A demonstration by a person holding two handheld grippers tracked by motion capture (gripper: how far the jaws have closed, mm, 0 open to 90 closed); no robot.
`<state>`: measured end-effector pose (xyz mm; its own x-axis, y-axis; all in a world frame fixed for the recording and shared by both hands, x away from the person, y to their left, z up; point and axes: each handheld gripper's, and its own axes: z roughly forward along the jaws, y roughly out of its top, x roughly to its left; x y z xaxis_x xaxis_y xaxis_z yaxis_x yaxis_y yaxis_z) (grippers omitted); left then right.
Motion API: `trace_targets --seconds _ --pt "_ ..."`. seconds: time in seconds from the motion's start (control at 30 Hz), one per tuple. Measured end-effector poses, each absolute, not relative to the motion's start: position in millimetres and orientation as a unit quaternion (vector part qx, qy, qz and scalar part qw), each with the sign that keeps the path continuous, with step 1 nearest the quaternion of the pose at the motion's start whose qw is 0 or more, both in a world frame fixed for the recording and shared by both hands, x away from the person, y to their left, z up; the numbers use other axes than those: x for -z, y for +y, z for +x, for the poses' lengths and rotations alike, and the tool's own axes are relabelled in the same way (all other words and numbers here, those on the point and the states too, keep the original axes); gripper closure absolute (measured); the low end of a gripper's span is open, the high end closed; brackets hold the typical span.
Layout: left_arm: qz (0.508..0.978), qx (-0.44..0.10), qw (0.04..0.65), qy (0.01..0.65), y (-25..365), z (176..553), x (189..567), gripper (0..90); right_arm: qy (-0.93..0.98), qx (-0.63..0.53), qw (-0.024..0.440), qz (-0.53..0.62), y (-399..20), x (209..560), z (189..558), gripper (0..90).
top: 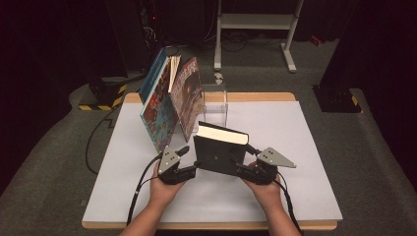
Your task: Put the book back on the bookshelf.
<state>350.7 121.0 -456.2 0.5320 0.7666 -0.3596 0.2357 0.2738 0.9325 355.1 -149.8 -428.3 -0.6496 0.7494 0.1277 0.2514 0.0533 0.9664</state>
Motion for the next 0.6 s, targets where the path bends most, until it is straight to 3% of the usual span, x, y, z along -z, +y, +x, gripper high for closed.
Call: trace_targets --seconds 0.23,0.6 --pt "0.586 -0.202 0.636 0.46 144 345 470 32.9 0.705 -0.586 0.207 0.341 -149 423 364 24.8" --pt "0.564 -0.22 0.625 0.492 183 341 478 31.2 0.717 -0.584 0.21 0.317 -139 412 372 23.7"
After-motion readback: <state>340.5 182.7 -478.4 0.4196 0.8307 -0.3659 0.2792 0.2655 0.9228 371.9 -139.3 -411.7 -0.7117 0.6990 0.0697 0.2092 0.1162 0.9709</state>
